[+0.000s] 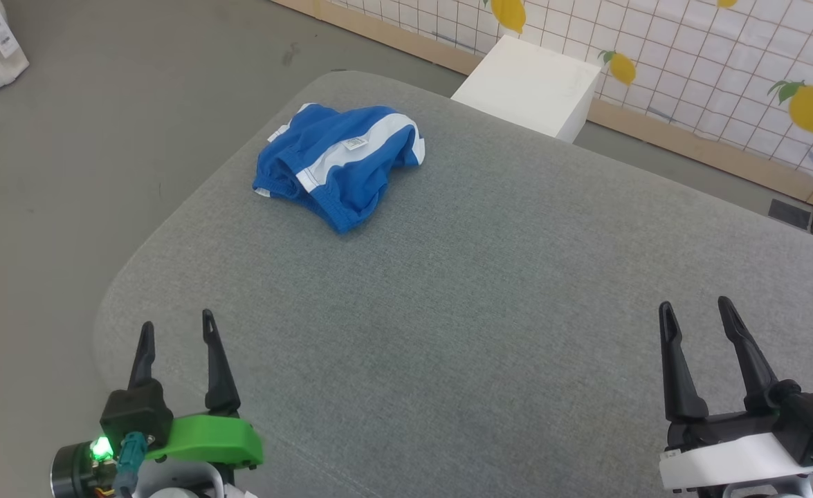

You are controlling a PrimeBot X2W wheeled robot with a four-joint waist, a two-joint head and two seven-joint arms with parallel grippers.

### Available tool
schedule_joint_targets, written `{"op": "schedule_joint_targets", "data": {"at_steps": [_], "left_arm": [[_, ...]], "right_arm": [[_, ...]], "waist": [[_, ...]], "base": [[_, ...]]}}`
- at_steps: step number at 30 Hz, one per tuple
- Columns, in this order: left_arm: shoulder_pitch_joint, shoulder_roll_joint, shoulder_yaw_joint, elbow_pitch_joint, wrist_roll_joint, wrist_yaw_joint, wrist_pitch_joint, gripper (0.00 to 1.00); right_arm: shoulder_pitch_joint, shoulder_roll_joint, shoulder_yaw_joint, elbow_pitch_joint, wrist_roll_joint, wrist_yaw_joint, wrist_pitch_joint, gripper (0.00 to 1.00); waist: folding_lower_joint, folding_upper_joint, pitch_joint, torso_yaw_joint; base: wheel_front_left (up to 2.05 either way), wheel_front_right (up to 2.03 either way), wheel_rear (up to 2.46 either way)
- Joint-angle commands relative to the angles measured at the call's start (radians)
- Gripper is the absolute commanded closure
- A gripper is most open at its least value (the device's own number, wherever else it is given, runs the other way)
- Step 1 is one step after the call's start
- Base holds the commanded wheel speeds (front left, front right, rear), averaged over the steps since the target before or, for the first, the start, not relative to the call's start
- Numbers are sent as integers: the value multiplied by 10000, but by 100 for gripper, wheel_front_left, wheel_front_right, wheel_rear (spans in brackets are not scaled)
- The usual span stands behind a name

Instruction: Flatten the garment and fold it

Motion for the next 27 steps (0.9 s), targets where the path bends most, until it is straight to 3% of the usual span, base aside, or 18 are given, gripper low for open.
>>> {"op": "schedule_joint_targets", "data": {"at_steps": [1, 6, 12, 19, 23, 27], "left_arm": [[-36, -22, 70, -24, 16, -24, -38, 0], [-697, 303, 449, 77, 222, -496, -38, 0], [-2730, 1015, 1081, 1063, -30, -1188, -38, 0], [-5716, 1757, 1273, 2870, -267, -1833, 3, 0], [-7262, 2316, 1121, 4272, -638, -2481, 665, 0], [-8556, 2985, 660, 5648, -1149, -2866, 2155, 0]], "right_arm": [[64, 1, 19, 18, -109, -15, -59, 0], [63, 1, 71, 1, -164, -15, -59, 0], [-220, 1, 64, -131, -505, -15, -59, 0], [-854, 1, -79, -410, -1031, -15, -59, 0], [-1216, 1, -207, -559, -1241, -15, -59, 0], [-1512, 1, -288, -726, -1396, -15, -59, 0]], "waist": [[0, 0, 18, -61], [0, 0, 83, -238], [0, 0, 647, -625], [0, 0, 2186, -1315], [0, 0, 2974, -1711], [0, 0, 3644, -2064]], "base": [[0, 0, 0], [0, 0, 0], [0, 0, 0], [0, 0, 0], [0, 0, 0], [0, 0, 0]]}}
